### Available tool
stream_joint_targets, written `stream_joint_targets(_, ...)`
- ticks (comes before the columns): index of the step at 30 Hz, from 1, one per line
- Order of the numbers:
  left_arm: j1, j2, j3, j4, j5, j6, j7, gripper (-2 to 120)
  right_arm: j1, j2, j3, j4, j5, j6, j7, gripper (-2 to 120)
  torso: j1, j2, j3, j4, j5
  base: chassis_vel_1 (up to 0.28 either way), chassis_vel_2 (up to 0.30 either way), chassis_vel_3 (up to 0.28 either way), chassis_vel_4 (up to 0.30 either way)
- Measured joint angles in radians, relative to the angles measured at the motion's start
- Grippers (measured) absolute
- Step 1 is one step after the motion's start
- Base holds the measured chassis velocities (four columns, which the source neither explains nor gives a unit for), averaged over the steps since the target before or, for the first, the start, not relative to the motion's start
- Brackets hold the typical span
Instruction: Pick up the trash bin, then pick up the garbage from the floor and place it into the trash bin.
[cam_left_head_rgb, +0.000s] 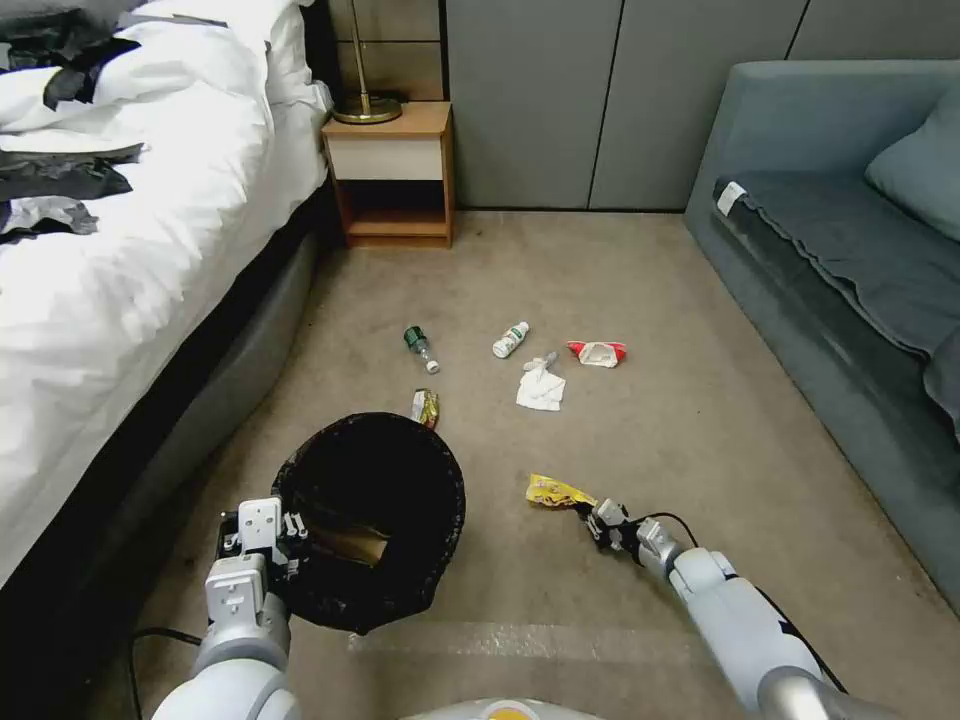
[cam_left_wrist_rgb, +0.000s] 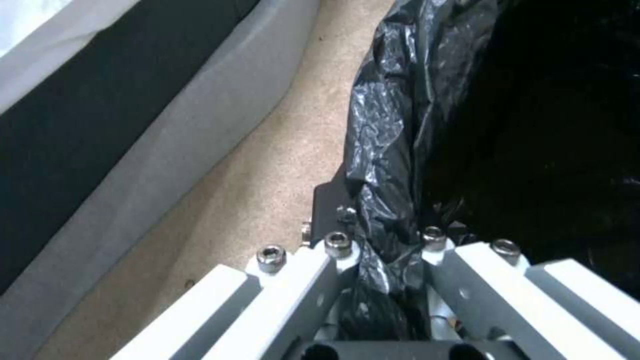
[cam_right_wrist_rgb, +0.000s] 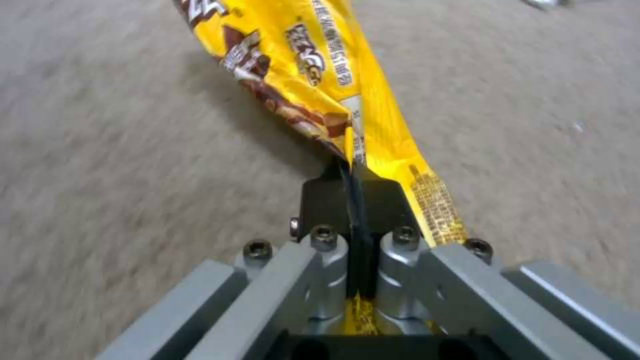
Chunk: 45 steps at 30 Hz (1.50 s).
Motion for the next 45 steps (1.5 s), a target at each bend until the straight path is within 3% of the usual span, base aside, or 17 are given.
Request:
stream_joint_targets(3, -0.001, 0.002, 0.0, 0.002, 0.0, 0.0, 0.0, 0, -0.018, -0.001, -0.001, 0.04, 0.056, 0.025, 0.008, 0, 0.0, 0.0, 0.0, -0.0007, -0.0003, 0.0, 0.0, 0.0, 0.0)
stream_joint_targets(5, -0.004, 0.005, 0.0, 0.006, -0.002, 0.0, 0.001, 0, -0.048, -0.003, -0.001, 0.123, 0.12, 0.046, 0.017, 0, 0.0, 0.0, 0.0, -0.0002, -0.001, 0.0, 0.0, 0.0, 0.0)
stream_joint_targets(6, -0.008, 0.01, 0.0, 0.01, -0.003, 0.0, 0.001, 0, -0.088, -0.011, -0.002, 0.226, 0.167, 0.049, 0.024, 0, 0.0, 0.0, 0.0, -0.0001, -0.001, 0.0, 0.0, 0.0, 0.0)
stream_joint_targets(8, -0.009, 0.012, 0.0, 0.013, -0.003, 0.0, 0.001, 0, -0.104, -0.013, -0.002, 0.268, 0.183, 0.048, 0.026, 0, 0.0, 0.0, 0.0, -0.0006, -0.0009, 0.0, 0.0, 0.0, 0.0)
stream_joint_targets(10, -0.019, 0.021, 0.002, 0.02, -0.005, 0.001, 0.001, 0, -0.185, -0.027, -0.002, 0.512, 0.247, 0.02, 0.047, 0, 0.0, 0.0, 0.0, -0.0003, -0.0014, 0.0, 0.0, 0.0, 0.0)
stream_joint_targets(11, -0.019, 0.021, 0.002, 0.02, -0.005, 0.001, 0.001, 0, -0.185, -0.027, -0.002, 0.512, 0.247, 0.02, 0.047, 0, 0.0, 0.0, 0.0, -0.0003, -0.0014, 0.0, 0.0, 0.0, 0.0)
stream_joint_targets(14, -0.034, 0.029, 0.009, 0.029, -0.011, 0.004, 0.001, 0, -0.304, -0.044, -0.012, 0.908, 0.342, -0.057, 0.087, 0, 0.0, 0.0, 0.0, -0.0001, -0.0016, 0.0, 0.0, 0.0, 0.0)
stream_joint_targets(15, -0.034, 0.029, 0.009, 0.029, -0.011, 0.004, 0.001, 0, -0.304, -0.044, -0.012, 0.908, 0.342, -0.057, 0.087, 0, 0.0, 0.0, 0.0, -0.0001, -0.0016, 0.0, 0.0, 0.0, 0.0)
stream_joint_targets(16, -0.036, 0.03, 0.01, 0.03, -0.012, 0.004, 0.001, 0, -0.329, -0.048, -0.019, 0.983, 0.358, -0.073, 0.092, 0, 0.0, 0.0, 0.0, -0.0003, -0.0016, 0.0, 0.0, 0.0, 0.0)
stream_joint_targets(18, -0.044, 0.032, 0.015, 0.035, -0.014, 0.004, 0.001, 0, -0.41, -0.061, -0.052, 1.219, 0.393, -0.107, 0.1, 0, 0.0, 0.0, 0.0, -0.0002, -0.0016, 0.0, 0.0, 0.0, 0.0)
stream_joint_targets(19, -0.044, 0.032, 0.015, 0.035, -0.014, 0.004, 0.001, 0, -0.41, -0.061, -0.052, 1.219, 0.393, -0.107, 0.1, 0, 0.0, 0.0, 0.0, -0.0002, -0.0016, 0.0, 0.0, 0.0, 0.0)
stream_joint_targets(22, -0.048, 0.038, 0.02, 0.037, -0.016, 0.005, 0.001, 0, -0.492, -0.08, -0.112, 1.378, 0.397, -0.117, 0.102, 0, 0.0, 0.0, 0.0, -0.0003, -0.0013, 0.0, 0.0, 0.0, 0.0)
stream_joint_targets(26, -0.051, 0.042, 0.021, 0.037, -0.02, 0.006, 0.001, 0, -0.552, -0.107, -0.213, 1.465, 0.392, -0.12, 0.112, 0, 0.0, 0.0, 0.0, -0.0003, -0.0012, 0.0, 0.0, 0.0, 0.0)
stream_joint_targets(31, -0.052, 0.041, 0.025, 0.037, -0.02, 0.007, 0.001, 0, -0.578, -0.125, -0.294, 1.48, 0.372, -0.123, 0.121, 0, 0.0, 0.0, -0.001, -0.0002, -0.0013, 0.0, 0.0, 0.0, 0.0)
stream_joint_targets(35, -0.055, 0.041, 0.028, 0.038, -0.019, 0.008, 0.001, 0, -0.583, -0.13, -0.379, 1.434, 0.327, -0.118, 0.122, 0, 0.0, 0.0, -0.001, -0.0002, -0.0012, 0.0, 0.0, 0.0, 0.0)
stream_joint_targets(45, -0.056, 0.034, 0.034, 0.038, -0.014, 0.008, 0.001, 0, -0.526, -0.099, -0.432, 1.322, 0.295, -0.112, 0.144, 0, 0.0, 0.0, 0.0, -0.0002, -0.0012, 0.0, 0.0, 0.0, 0.0)
